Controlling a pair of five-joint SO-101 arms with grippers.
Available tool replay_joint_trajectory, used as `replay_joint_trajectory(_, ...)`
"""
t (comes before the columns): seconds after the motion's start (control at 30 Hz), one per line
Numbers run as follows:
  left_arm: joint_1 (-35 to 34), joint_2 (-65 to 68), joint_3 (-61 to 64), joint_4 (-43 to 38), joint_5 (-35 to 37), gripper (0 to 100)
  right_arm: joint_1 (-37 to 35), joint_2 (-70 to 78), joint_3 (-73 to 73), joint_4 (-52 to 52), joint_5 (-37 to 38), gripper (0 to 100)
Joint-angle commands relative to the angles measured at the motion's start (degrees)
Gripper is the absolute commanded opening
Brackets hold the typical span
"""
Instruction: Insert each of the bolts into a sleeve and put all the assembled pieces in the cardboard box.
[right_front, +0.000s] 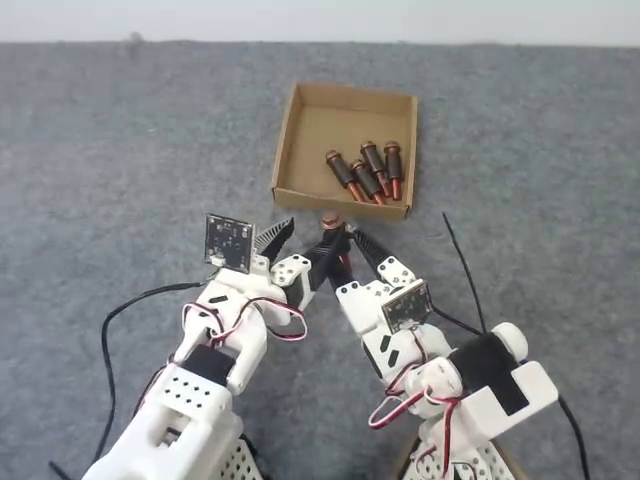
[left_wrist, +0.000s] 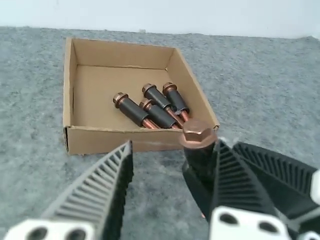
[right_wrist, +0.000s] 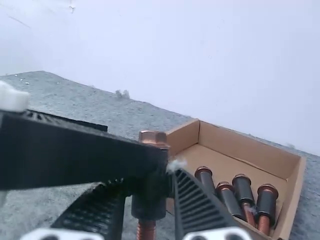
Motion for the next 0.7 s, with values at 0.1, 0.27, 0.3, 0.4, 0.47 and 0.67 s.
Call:
replay_joint_trajectory(0.1, 4.48, -1.14, -1.98, 0.09, 1.41, 24, 0.92, -0.92, -1.05, -1.54, 0.7, 0.6)
replay_joint_trajectory(0.27, 7.38, -1.14, -2.33, 0.0, 4.22, 24, 0.92, -0.92, -1.14, -1.54, 0.7, 0.6)
replay_joint_trajectory(0.3, 7.91, -1.14, -2.33, 0.0, 4.22, 24, 0.92, -0.92, -1.14, -1.54, 0.7, 0.6)
replay_joint_trajectory(0.4, 9.32, -1.23, -2.33, 0.0, 4.4, 24, 0.92, -0.92, -1.14, -1.54, 0.7, 0.6)
replay_joint_trajectory(0.47, 9.14, -2.99, -2.33, 0.26, 4.48, 24, 1.01, -0.92, -1.14, -1.54, 0.7, 0.6)
replay_joint_trajectory(0.67, 7.38, -18.2, 0.4, 8.88, 4.48, 23, 2.24, -0.75, -2.2, -1.01, 0.7, 0.6)
